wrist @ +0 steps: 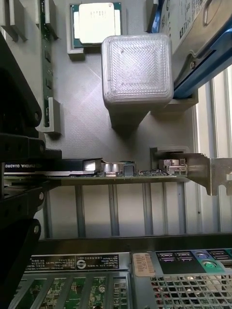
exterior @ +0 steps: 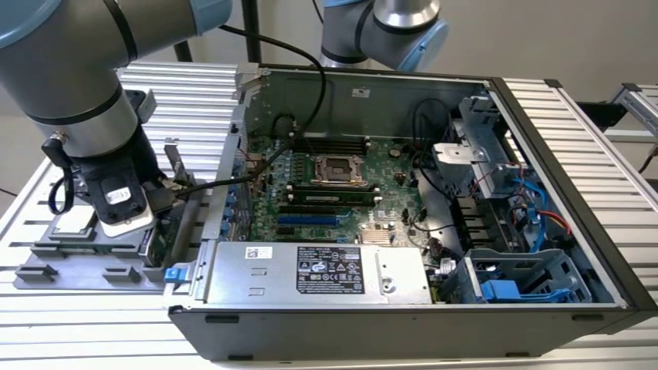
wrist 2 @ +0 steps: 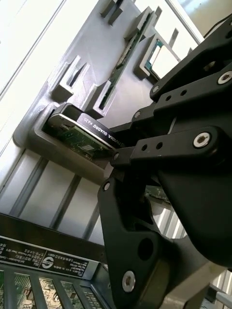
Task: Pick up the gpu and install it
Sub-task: 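Pick up the gpu and move the gpu toward the slot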
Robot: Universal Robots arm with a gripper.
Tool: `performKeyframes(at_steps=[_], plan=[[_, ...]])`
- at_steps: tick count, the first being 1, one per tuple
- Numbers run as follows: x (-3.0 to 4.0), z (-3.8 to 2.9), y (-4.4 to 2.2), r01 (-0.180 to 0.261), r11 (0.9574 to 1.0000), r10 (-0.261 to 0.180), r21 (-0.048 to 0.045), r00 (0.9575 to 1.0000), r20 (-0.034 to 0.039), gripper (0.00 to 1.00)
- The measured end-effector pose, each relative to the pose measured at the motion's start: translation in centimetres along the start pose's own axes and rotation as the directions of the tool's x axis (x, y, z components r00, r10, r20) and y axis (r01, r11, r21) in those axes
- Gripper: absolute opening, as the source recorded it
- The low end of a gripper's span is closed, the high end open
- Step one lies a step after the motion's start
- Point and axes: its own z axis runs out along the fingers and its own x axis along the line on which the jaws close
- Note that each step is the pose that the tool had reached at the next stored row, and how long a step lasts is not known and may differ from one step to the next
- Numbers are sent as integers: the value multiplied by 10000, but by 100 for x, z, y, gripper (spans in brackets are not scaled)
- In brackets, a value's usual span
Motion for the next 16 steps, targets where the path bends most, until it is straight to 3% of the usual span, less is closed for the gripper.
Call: performKeyframes(at_steps=[16], plan=[[0, 10, 0, 0, 10000, 0, 0, 10000, 1, 0]])
